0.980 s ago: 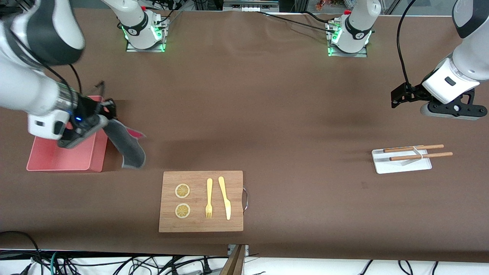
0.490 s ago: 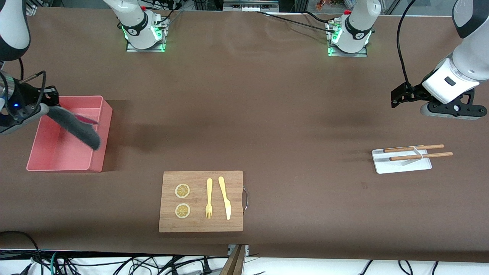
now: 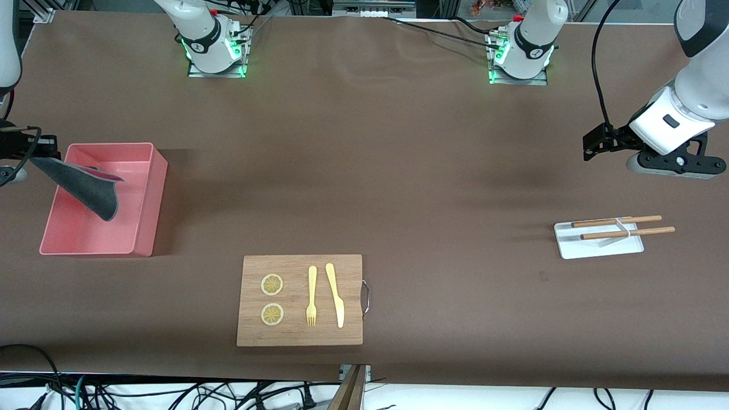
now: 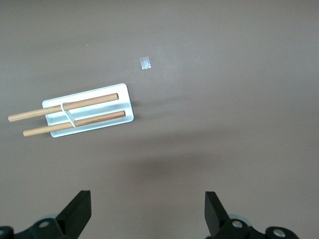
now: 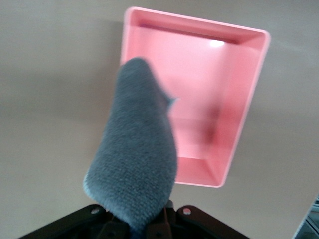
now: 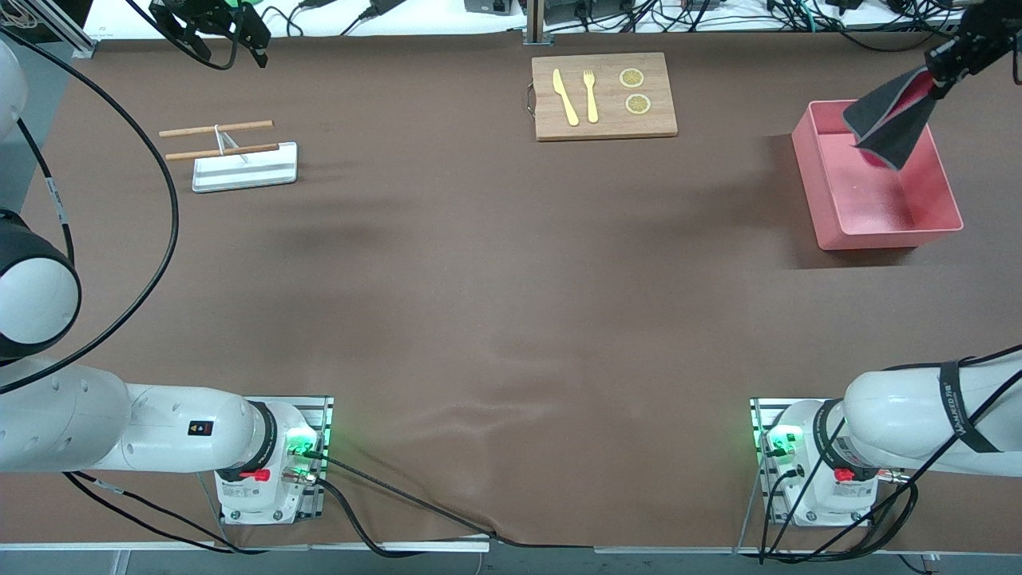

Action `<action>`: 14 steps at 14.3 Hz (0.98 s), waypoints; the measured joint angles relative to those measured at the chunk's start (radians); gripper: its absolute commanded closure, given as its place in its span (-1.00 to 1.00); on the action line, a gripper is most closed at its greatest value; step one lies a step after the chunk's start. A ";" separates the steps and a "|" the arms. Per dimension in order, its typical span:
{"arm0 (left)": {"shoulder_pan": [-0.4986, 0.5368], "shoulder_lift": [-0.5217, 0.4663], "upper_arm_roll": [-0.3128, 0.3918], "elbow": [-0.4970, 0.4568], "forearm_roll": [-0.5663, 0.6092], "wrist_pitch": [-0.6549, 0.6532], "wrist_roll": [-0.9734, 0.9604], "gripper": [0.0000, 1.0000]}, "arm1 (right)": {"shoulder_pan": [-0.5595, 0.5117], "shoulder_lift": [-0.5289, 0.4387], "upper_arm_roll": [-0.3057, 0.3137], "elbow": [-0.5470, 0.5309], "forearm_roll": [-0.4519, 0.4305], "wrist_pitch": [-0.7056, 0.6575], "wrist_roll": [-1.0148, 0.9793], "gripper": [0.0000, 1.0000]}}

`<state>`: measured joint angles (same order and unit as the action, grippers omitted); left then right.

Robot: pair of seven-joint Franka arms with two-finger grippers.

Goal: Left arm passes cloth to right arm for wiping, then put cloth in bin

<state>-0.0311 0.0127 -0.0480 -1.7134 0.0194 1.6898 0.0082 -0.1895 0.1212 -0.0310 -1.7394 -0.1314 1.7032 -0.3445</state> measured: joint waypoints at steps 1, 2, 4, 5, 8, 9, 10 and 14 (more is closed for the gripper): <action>0.000 0.000 0.000 0.000 0.000 0.000 0.000 -1.00 | -0.001 -0.007 -0.015 -0.033 -0.009 0.038 0.001 1.00; 0.000 0.000 0.000 0.000 0.000 0.000 0.000 -1.00 | -0.001 -0.009 -0.024 -0.058 -0.011 0.068 0.003 1.00; 0.000 0.000 0.000 0.000 0.000 0.000 0.000 -1.00 | -0.001 -0.007 -0.027 -0.090 -0.011 0.101 0.025 1.00; 0.000 0.000 0.000 0.000 0.000 0.000 0.000 -1.00 | -0.001 -0.006 -0.025 -0.100 -0.011 0.110 0.033 0.93; 0.000 0.000 0.000 0.000 0.000 0.000 0.000 -1.00 | -0.001 0.004 -0.023 -0.127 -0.011 0.147 0.041 -0.43; 0.000 0.000 0.000 0.000 0.000 0.000 0.000 -1.00 | -0.001 0.009 -0.022 -0.132 -0.010 0.154 0.043 -0.81; 0.000 0.000 0.000 0.000 0.000 0.000 0.000 -1.00 | 0.000 0.013 -0.021 -0.133 -0.010 0.158 0.045 -1.00; 0.000 0.000 -0.001 0.000 0.000 0.000 0.000 -1.00 | 0.001 0.008 -0.015 -0.127 0.009 0.176 0.047 -1.00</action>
<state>-0.0313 0.0126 -0.0486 -1.7134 0.0194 1.6897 0.0082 -0.1884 0.1292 -0.0461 -1.8665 -0.1227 1.8789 -0.2977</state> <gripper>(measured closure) 0.000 0.374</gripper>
